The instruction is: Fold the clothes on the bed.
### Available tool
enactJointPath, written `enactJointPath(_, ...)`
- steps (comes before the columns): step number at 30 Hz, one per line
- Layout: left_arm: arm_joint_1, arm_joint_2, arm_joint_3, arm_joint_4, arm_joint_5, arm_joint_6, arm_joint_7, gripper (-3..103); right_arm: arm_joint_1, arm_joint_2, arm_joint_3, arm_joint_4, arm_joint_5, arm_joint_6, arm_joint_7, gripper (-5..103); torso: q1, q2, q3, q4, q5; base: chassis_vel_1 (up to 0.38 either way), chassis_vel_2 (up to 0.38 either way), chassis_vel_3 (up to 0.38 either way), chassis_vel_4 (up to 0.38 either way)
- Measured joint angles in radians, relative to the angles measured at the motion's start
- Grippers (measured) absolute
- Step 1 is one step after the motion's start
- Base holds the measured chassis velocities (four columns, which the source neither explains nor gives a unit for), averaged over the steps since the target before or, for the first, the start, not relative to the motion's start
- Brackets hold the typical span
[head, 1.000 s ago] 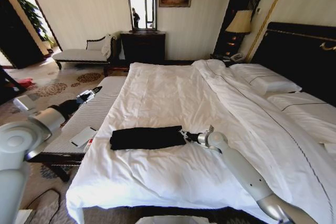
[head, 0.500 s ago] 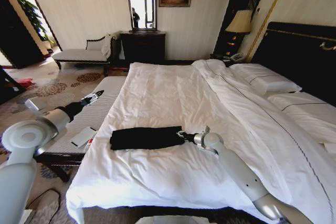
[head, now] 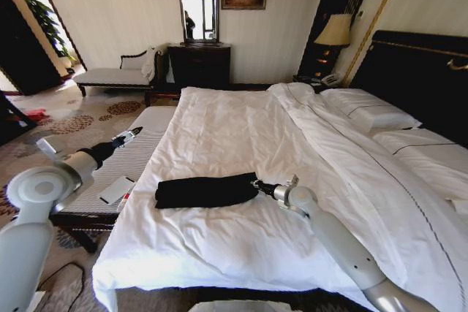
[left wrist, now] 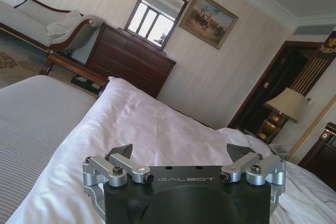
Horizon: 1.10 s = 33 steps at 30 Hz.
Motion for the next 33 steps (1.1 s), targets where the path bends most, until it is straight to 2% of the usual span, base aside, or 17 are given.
enactJointPath(2,-0.002,0.001,0.001,0.003,0.001,0.000,0.001,100,-0.008,-0.012,0.019,0.006,0.010,0.001,0.002,6,0.000,0.000,0.000,-0.0001,0.0001,0.000,0.000,0.000,0.000)
enactJointPath(6,-0.019,-0.001,0.014,0.016,0.010,-0.004,0.010,100,-0.040,-0.088,0.091,0.018,0.040,0.004,0.006,6,0.000,0.000,0.000,-0.0005,-0.0001,0.000,0.000,0.000,0.000)
enactJointPath(10,-0.035,-0.004,0.027,0.017,0.013,-0.007,0.011,100,-0.045,-0.127,0.084,0.021,0.027,0.014,0.004,6,0.000,0.000,0.000,-0.0007,-0.0001,0.000,0.000,0.000,0.000)
enactJointPath(13,-0.051,-0.005,0.030,0.007,0.013,-0.012,0.010,100,-0.017,-0.126,0.035,0.036,-0.002,0.036,0.003,6,0.000,0.000,0.000,-0.0006,-0.0002,0.000,0.000,0.000,0.000)
enactJointPath(17,-0.075,-0.002,0.009,-0.025,-0.005,-0.020,-0.003,100,0.088,-0.092,-0.099,0.059,-0.080,0.117,0.013,6,0.000,0.000,0.000,0.0000,-0.0001,0.000,0.000,0.000,0.000)
enactJointPath(19,-0.075,0.007,-0.007,-0.044,-0.018,-0.021,-0.014,100,0.167,-0.052,-0.180,0.075,-0.118,0.156,0.031,6,0.000,0.000,0.000,0.0003,-0.0004,0.000,0.000,0.000,0.000)
enactJointPath(25,-0.048,0.014,-0.033,-0.060,-0.022,-0.020,-0.018,100,0.251,0.019,-0.296,0.098,-0.153,0.162,0.063,6,0.000,0.000,0.000,0.0003,-0.0005,0.000,0.000,0.000,0.000)
enactJointPath(30,-0.019,0.023,-0.078,-0.061,-0.040,-0.016,-0.021,100,0.284,0.079,-0.477,0.098,-0.230,0.161,0.074,6,0.000,0.000,0.000,-0.0004,-0.0004,0.000,0.000,0.000,0.000)
enactJointPath(33,-0.015,0.023,-0.082,-0.059,-0.041,-0.015,-0.022,100,0.291,0.108,-0.512,0.074,-0.255,0.161,0.070,6,0.000,0.000,0.000,-0.0004,-0.0003,0.000,0.000,0.000,0.000)
